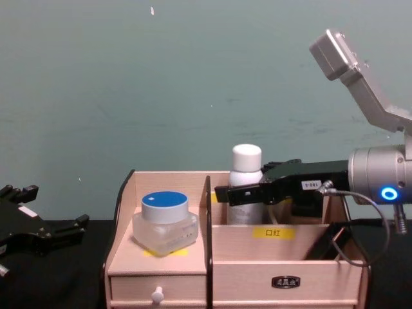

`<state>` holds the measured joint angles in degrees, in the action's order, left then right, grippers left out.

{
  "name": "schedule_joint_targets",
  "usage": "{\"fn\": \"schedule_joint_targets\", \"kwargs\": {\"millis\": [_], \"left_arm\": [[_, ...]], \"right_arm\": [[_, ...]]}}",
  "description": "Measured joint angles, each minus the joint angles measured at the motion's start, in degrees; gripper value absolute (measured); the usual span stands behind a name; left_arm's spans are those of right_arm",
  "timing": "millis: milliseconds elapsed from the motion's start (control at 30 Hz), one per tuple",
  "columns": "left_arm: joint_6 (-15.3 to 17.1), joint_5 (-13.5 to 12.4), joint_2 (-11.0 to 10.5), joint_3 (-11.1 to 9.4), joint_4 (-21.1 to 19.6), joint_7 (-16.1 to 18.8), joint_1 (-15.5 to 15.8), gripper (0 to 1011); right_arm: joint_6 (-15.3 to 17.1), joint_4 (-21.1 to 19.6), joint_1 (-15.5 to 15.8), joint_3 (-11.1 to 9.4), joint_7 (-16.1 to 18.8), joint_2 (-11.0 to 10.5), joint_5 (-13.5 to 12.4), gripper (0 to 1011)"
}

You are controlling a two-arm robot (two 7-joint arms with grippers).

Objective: Pick up the facial cleanser and watermelon frost from the table and place them into the tiered storage box.

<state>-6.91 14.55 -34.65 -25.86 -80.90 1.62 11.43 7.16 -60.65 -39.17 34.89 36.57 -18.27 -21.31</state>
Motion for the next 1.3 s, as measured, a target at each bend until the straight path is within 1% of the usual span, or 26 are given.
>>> {"fn": "schedule_joint_targets", "kwargs": {"millis": [267, 433, 533, 633, 767, 1000, 1033, 1100, 1200, 1233, 1300], "left_arm": [[0.00, 0.00, 0.00, 0.00, 0.00, 0.00, 0.00, 1001], [0.00, 0.00, 0.00, 0.00, 0.00, 0.00, 0.00, 1001], [0.00, 0.00, 0.00, 0.00, 0.00, 0.00, 0.00, 1001], [0.00, 0.00, 0.00, 0.00, 0.00, 0.00, 0.00, 1001], [0.00, 0.00, 0.00, 0.00, 0.00, 0.00, 0.00, 1001], [0.00, 0.00, 0.00, 0.00, 0.00, 0.00, 0.00, 1001], [0.00, 0.00, 0.00, 0.00, 0.00, 0.00, 0.00, 1001], [0.00, 0.00, 0.00, 0.00, 0.00, 0.00, 0.00, 1001], [0.00, 0.00, 0.00, 0.00, 0.00, 0.00, 0.00, 1001], [0.00, 0.00, 0.00, 0.00, 0.00, 0.00, 0.00, 1001], [0.00, 0.00, 0.00, 0.00, 0.00, 0.00, 0.00, 1001]], "right_arm": [[-0.09, -0.05, 0.03, -0.05, -0.03, 0.00, -0.06, 1003], [-0.71, -0.08, 0.30, -0.76, -0.89, 0.77, -0.17, 1002], [-0.86, -1.01, 0.33, -1.11, -1.80, 1.10, -0.02, 1003], [-0.85, -2.80, 0.65, -1.51, -2.54, 1.08, 0.20, 1003], [-0.64, -6.01, 1.69, -2.08, -3.39, 0.44, 0.29, 1003], [0.58, -12.89, 4.50, -3.29, -4.91, -1.68, 0.26, 1002], [0.80, -14.56, 5.37, -3.74, -5.52, -2.23, 0.14, 1003], [0.93, -16.26, 6.32, -4.24, -6.23, -2.79, -0.01, 1003], [1.16, -19.91, 8.60, -5.72, -7.97, -4.20, -0.35, 1003], [1.16, -19.91, 8.60, -5.72, -7.97, -4.20, -0.35, 1003], [1.17, -21.88, 9.90, -6.61, -8.86, -5.00, -0.57, 1003]]}}
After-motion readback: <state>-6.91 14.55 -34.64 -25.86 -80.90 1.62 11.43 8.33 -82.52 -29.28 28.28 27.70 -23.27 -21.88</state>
